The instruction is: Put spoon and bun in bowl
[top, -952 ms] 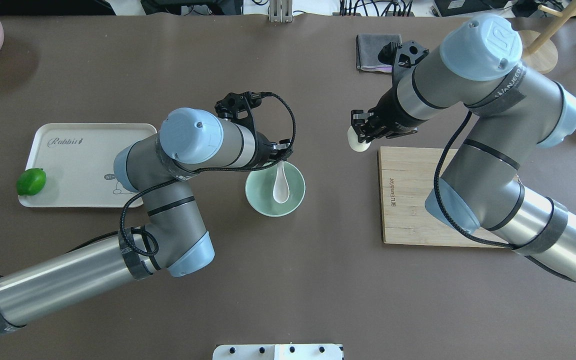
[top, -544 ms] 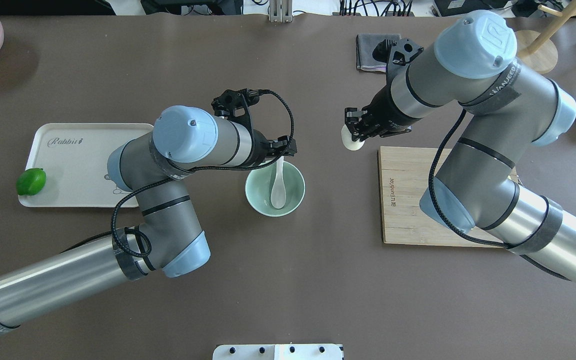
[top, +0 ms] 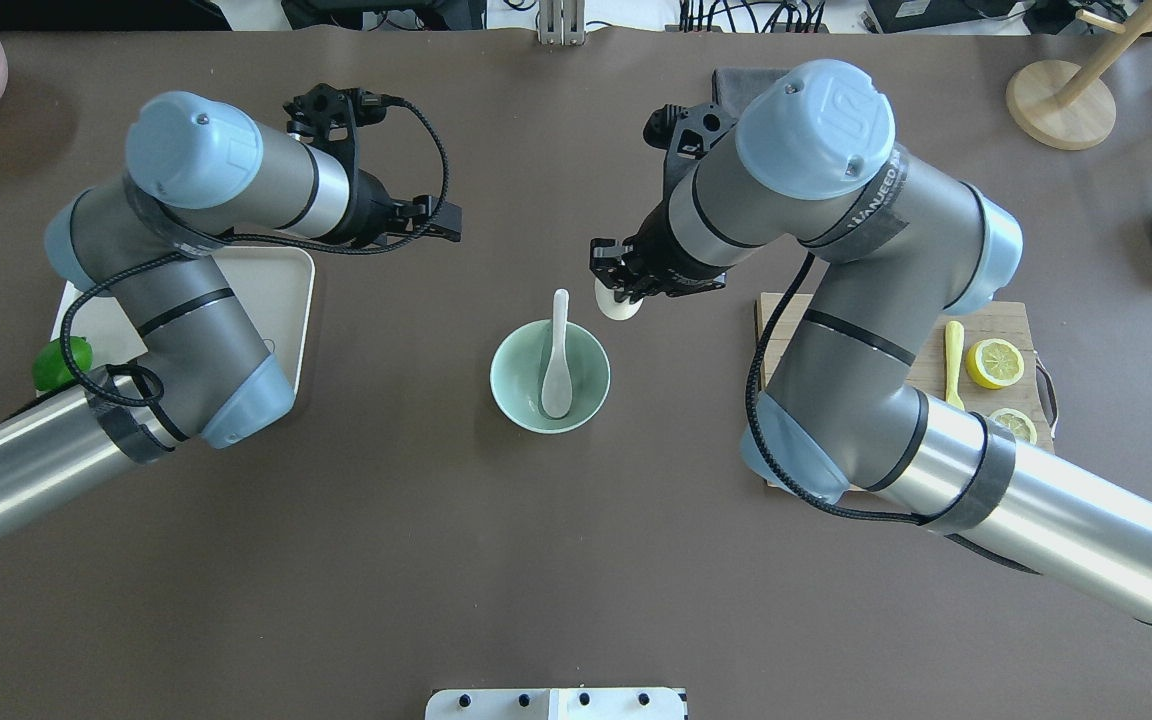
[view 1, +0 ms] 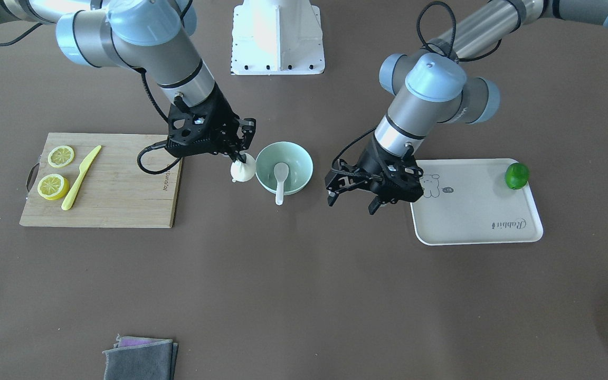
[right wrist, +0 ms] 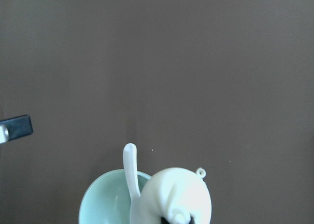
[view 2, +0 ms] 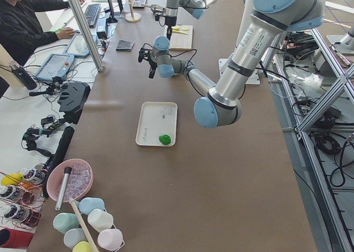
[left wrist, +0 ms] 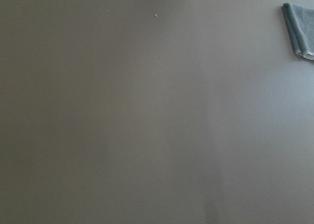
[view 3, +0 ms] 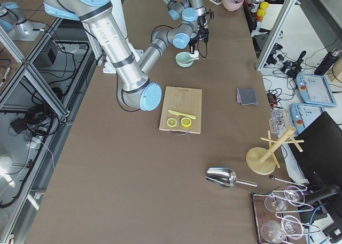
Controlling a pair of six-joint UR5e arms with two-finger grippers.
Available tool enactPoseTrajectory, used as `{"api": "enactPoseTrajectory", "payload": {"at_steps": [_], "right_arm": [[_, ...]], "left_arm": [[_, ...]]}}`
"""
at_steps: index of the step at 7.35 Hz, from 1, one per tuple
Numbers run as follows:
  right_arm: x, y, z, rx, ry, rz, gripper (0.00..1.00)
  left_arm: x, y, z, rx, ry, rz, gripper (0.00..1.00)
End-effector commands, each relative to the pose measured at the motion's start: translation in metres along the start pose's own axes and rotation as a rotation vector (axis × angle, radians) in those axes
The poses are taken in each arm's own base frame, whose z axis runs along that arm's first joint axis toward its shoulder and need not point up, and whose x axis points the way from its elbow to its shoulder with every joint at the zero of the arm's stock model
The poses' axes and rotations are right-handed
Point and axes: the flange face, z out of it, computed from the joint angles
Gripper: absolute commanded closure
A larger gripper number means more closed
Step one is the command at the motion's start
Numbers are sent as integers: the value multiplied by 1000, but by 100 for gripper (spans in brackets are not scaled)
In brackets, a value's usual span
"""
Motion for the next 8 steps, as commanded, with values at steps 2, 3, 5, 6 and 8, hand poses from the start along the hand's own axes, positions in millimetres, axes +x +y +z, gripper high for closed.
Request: {"api": "enactPoseTrajectory", "payload": {"at_steps": [2,3,5,6,8], "right_arm": [[-30,28,45,12,40,-22,100],[-38,30,46,10,34,-27,100],[-55,38,50,5,25,-40,100],[-55,41,57,3,14,-49,100],[-51,39,74,3,2,-63,1]], "left_arm": [[-90,-42,-51,-22,-23,30,2],[-96,-44,-52,-22,-32,55,2],[-108,-50,-50,-26,-49,91,2],[-112,-51,-48,-30,-58,84,2],[-117,-52,-45,-34,-71,75,2]]}}
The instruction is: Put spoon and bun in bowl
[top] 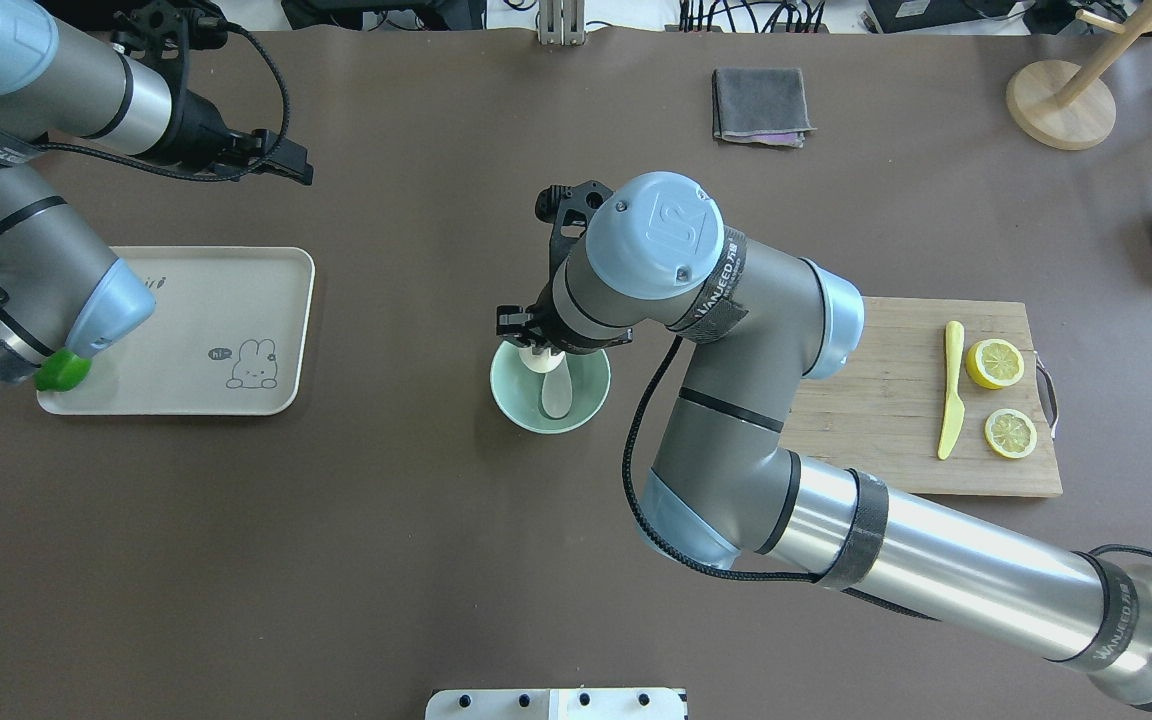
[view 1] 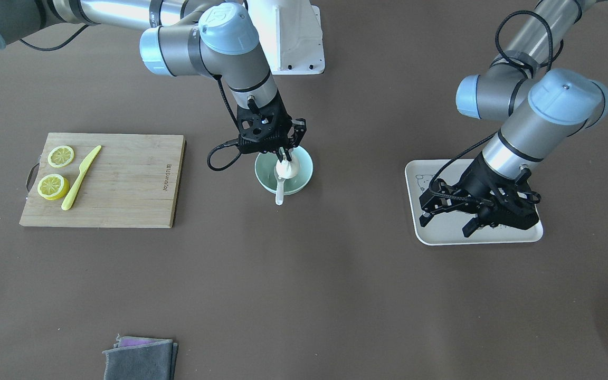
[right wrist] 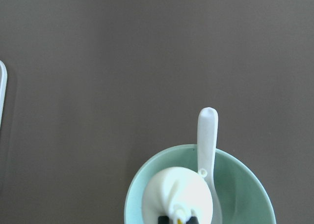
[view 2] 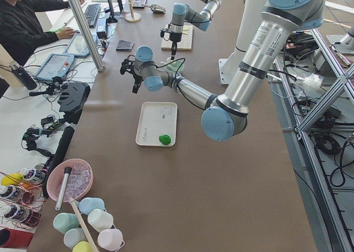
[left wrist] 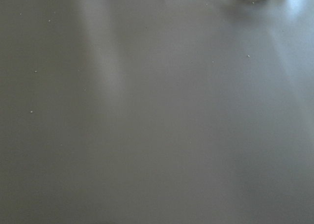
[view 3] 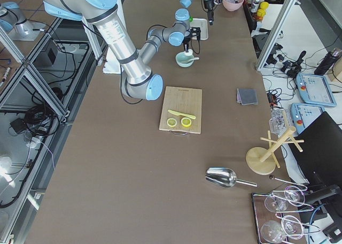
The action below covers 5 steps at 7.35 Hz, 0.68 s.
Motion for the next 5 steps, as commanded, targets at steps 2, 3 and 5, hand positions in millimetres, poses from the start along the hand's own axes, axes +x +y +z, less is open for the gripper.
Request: {"api": "enactPoseTrajectory", "payload": {"at_steps": [2,3,5], "right_arm": [[-2,0,0,2,-25,-14,0],[1,-12,-19,14,-34,-5,0],[38,-67,-73,-26,21,40,0]], "left_arm": [[-5,-1,3,-3,-11,-7,2],[-5,-1,3,0,-10,-5,2],[-22,-19,-18,42,-26,-19,2]]}}
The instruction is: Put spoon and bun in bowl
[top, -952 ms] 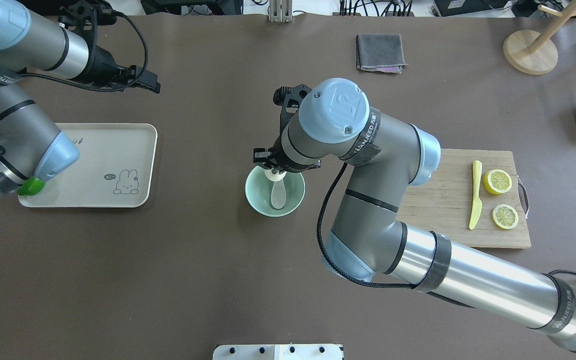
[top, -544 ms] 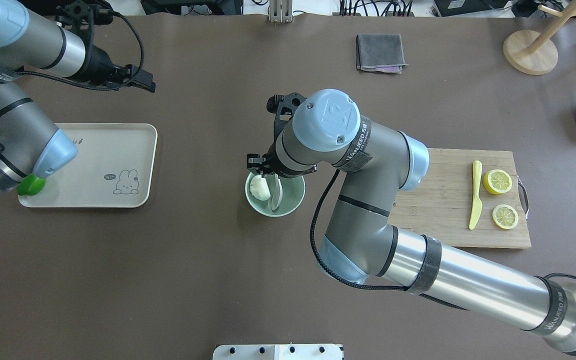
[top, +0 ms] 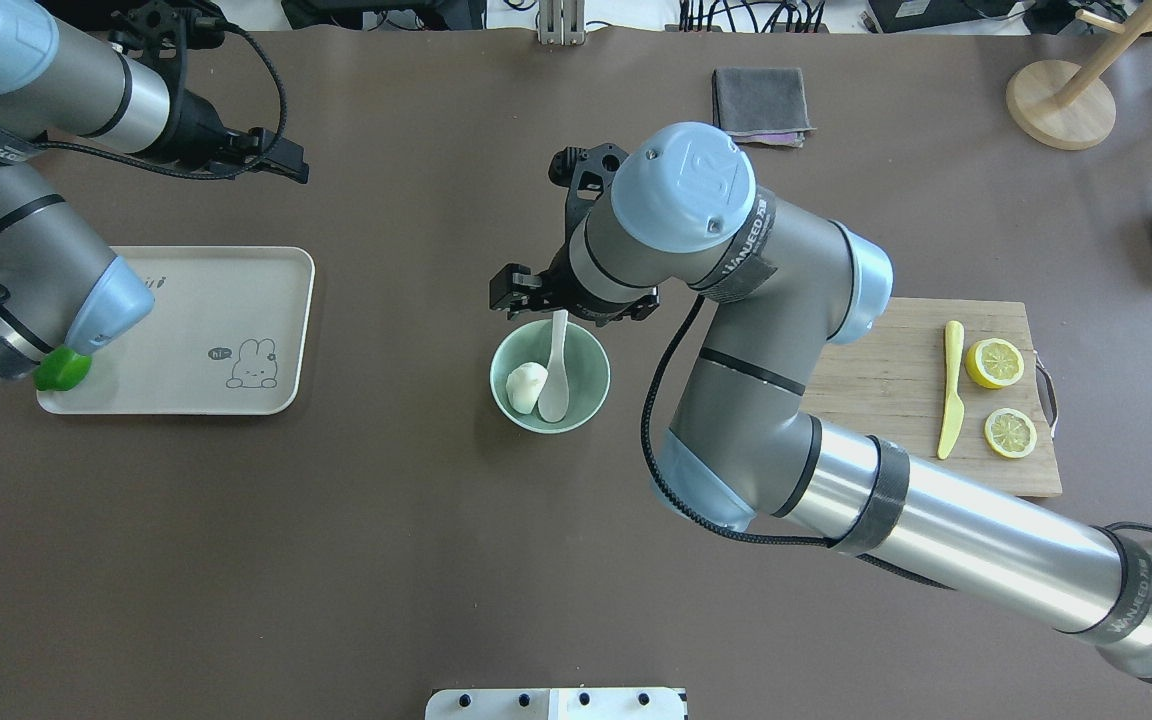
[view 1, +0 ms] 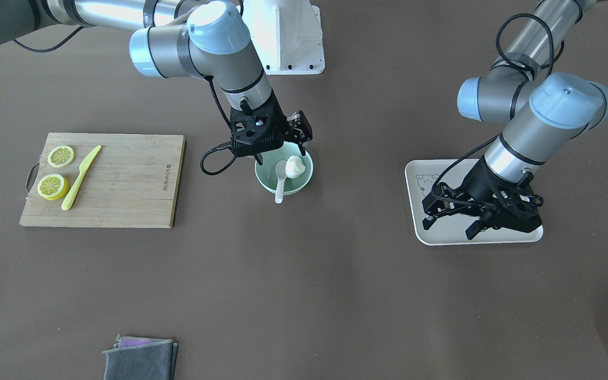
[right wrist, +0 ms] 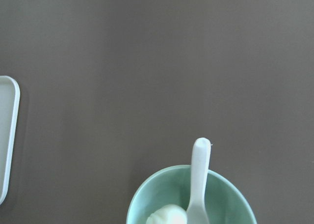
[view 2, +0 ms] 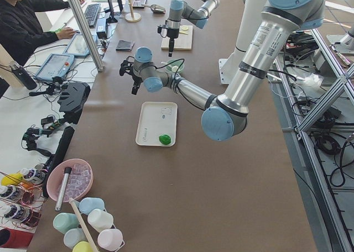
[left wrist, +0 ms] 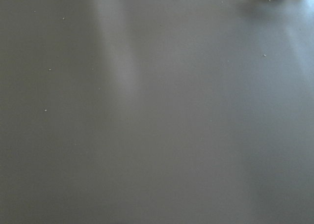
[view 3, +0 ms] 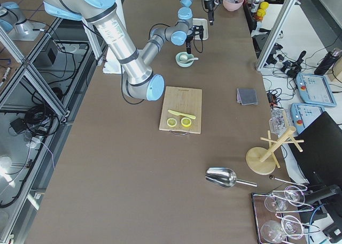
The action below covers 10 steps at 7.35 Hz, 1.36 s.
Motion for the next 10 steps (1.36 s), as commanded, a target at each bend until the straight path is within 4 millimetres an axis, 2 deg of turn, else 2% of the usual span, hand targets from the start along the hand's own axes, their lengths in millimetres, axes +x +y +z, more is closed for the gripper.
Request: {"api": "enactPoseTrajectory", "payload": {"at_steps": [1,2,3,4,5,6,7,8,9,10], "right_arm": [[43,-51,-46,-50,97,-18,0],[68,-62,-55,-70,154,-81,0],[100,-71,-72,-87,214,-136,0],[140,-75,-96,-97,258,-195,0],[197,-61,-112,-109,280,-295,0],[248,-58,-127,-117,313,-356,0],[300,-59,-131,-131,364,-303,0],[342,-66,-146,-121,403,-237,0],[378,-78,-174,-95,405,-165,0],[418,-82,-198,-118,360,-142,0]], "left_arm": [[-65,-10,-37,42,-60,-27,2],[-97,1,-58,51,-91,11,2],[-140,12,-96,45,-131,6,2],[-176,21,-139,36,-153,18,2],[-215,38,-174,32,-177,16,2],[-254,60,-191,29,-193,-21,2],[-265,66,-194,28,-202,-34,2],[-293,93,-198,5,-228,-86,2],[-322,119,-199,-26,-259,-143,2],[-340,132,-205,-49,-276,-87,2]]}}
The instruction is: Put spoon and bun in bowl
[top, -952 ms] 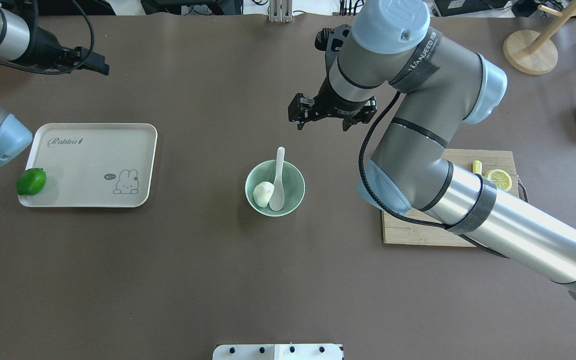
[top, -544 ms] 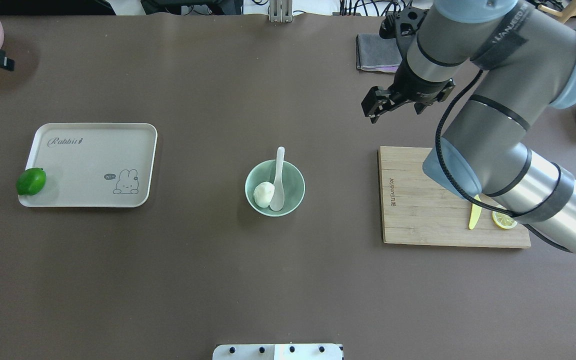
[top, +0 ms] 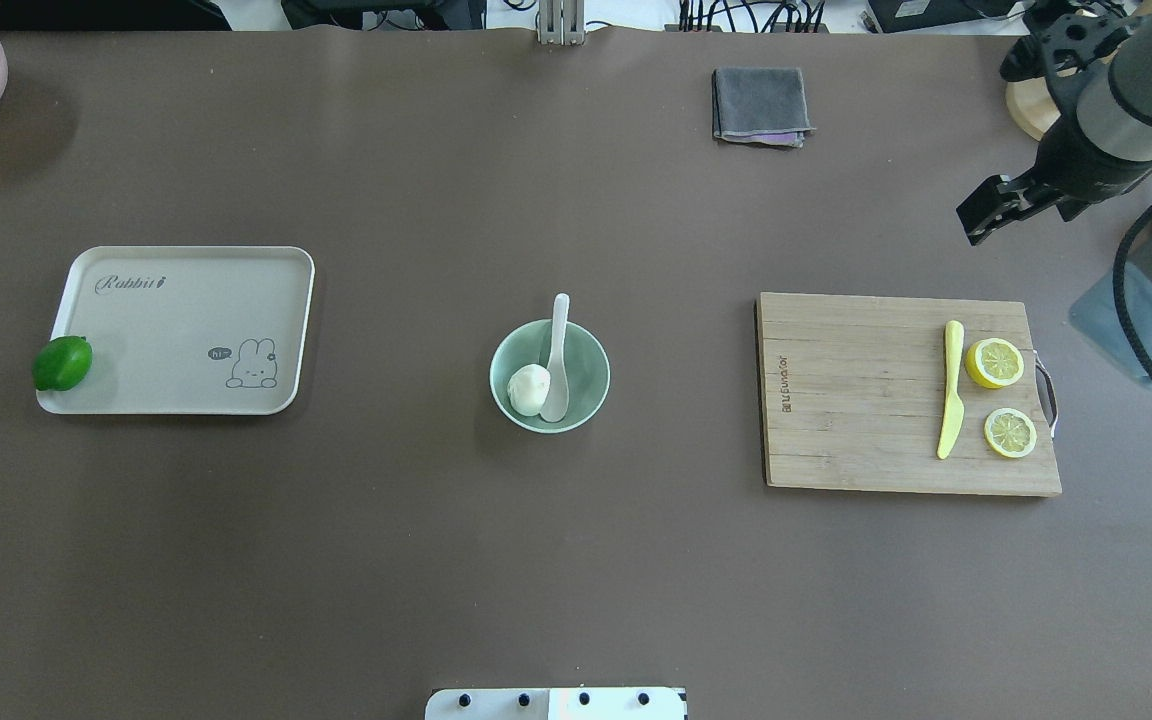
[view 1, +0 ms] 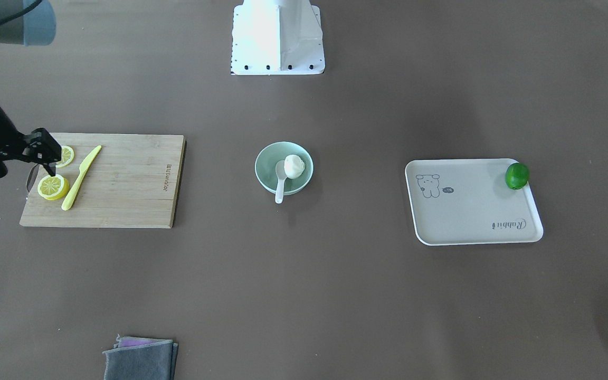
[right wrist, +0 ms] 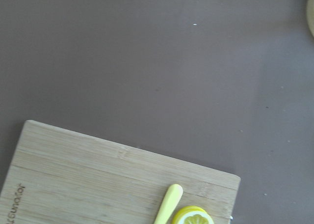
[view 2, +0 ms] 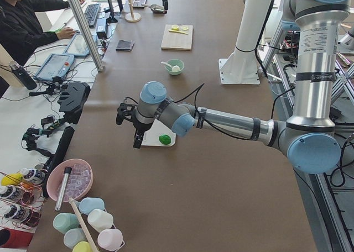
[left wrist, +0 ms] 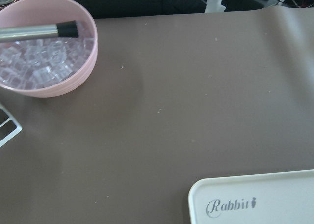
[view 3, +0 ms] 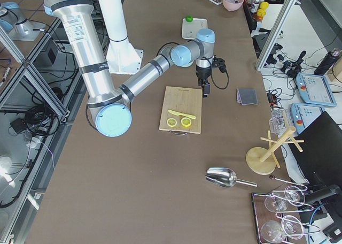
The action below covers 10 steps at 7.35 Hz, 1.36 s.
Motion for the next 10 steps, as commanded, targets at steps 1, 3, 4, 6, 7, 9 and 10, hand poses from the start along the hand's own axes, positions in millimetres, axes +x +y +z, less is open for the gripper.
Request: {"api": "enactPoseTrajectory", "payload": {"at_steps": [1,3,4,6,7,9,10], "right_arm": [[122,13,-13,-27,-62,-18,0],[232,44,21,-100,-95,-43,0],[281,60,33,-122,-102,-36,0],[323,104,46,-151,-105,49,0],[333,120,51,-162,-106,72,0],[336,123,51,-163,-105,92,0],[335,122,48,-157,-100,88,0]], "left_arm": [[-57,28,-7,-67,-49,38,2],[-86,17,-34,-136,-51,-5,2],[-81,1,-41,-159,-58,-26,2],[-81,-6,-37,-188,-66,-55,2],[-83,-6,-36,-192,-67,-64,2],[-84,-5,-34,-196,-68,-69,2],[-86,-3,-33,-199,-69,-73,2]]}}
